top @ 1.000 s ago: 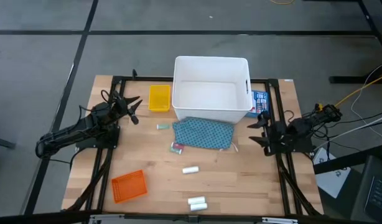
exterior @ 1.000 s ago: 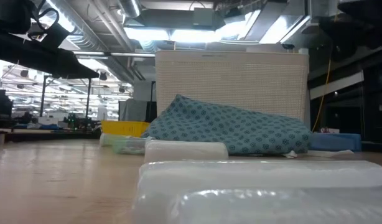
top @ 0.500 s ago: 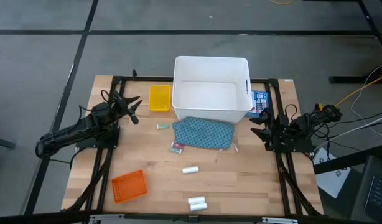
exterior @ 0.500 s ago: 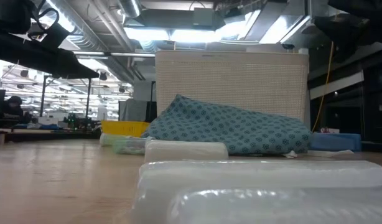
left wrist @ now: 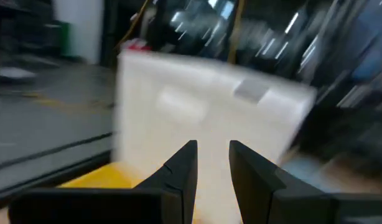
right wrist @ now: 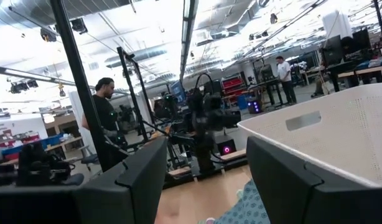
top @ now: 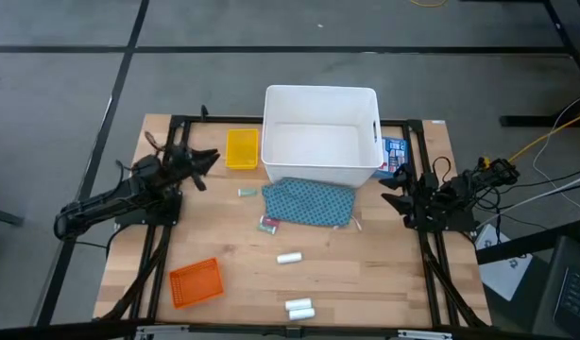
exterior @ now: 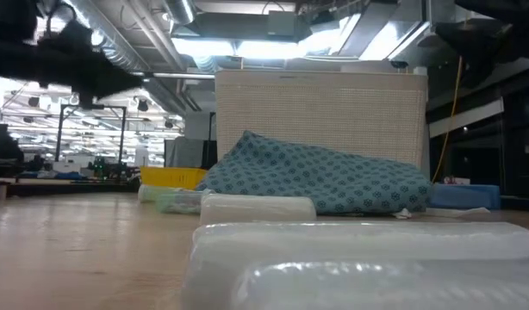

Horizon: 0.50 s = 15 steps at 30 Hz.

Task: Pick & place medical supplies in basket/bin
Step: Put the top white gauze into the orange bin

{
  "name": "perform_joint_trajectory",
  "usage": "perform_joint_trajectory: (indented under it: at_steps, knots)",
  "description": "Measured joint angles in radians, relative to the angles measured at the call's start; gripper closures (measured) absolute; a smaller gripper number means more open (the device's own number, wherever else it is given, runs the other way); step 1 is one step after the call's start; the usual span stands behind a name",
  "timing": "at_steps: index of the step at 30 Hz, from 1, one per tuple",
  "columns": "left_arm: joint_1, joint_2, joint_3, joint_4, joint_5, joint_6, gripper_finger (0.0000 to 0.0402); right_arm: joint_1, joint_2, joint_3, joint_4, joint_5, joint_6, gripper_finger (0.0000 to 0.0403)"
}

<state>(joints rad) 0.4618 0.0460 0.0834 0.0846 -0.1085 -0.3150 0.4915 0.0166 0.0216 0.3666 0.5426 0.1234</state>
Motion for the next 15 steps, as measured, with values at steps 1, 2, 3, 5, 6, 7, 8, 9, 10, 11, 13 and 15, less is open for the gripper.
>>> perform_joint_trajectory:
  at_steps: [1, 2, 3, 5, 6, 7, 8, 9, 10, 11, 13, 15]
  knots:
    - [0.0, 0.0, 0.0, 0.059, 0.02, -0.057, 0.0313, 0.0, 0.0, 0.0, 0.003, 0.001, 0.0, 0.0179]
    - [0.0, 0.0, 0.0, 0.117, 0.023, -0.099, 0.0313, 0.0, 0.0, 0.0, 0.004, 0.007, 0.0, 0.0179]
    - [0.0, 0.0, 0.0, 0.187, 0.019, -0.137, 0.0313, 0.0, 0.0, 0.0, 0.005, 0.018, 0.0, 0.0179]
    - [0.0, 0.0, 0.0, 0.328, -0.015, -0.198, 0.0313, 0.0, 0.0, 0.0, 0.008, 0.041, -0.003, 0.0179]
    - [0.0, 0.0, 0.0, 0.394, -0.037, -0.227, 0.0313, 0.0, 0.0, 0.0, 0.007, 0.054, -0.009, 0.0179]
    - [0.0, 0.0, 0.0, 0.454, -0.052, -0.264, 0.0313, 0.0, 0.0, 0.0, 0.007, 0.065, -0.022, 0.0179]
    - [0.0, 0.0, 0.0, 0.515, -0.061, -0.301, 0.0313, 0.0, 0.0, 0.0, 0.007, 0.073, -0.033, 0.0179]
    - [0.0, 0.0, 0.0, 0.577, -0.066, -0.326, 0.0313, 0.0, 0.0, 0.0, 0.007, 0.079, -0.047, 0.0179]
    - [0.0, 0.0, 0.0, 0.625, -0.068, -0.333, 0.0313, 0.0, 0.0, 0.0, 0.007, 0.08, -0.061, 0.0179]
    - [0.0, 0.0, 0.0, 0.664, -0.061, -0.333, 0.0313, 0.0, 0.0, 0.0, 0.007, 0.08, -0.079, 0.0179]
    - [0.0, 0.0, 0.0, 0.714, -0.008, -0.32, 0.0313, 0.0, 0.0, 0.0, 0.007, 0.079, -0.094, 0.0179]
    - [0.0, 0.0, 0.0, 0.751, 0.038, -0.32, 0.0313, 0.0, 0.0, 0.0, 0.007, 0.079, -0.098, 0.0179]
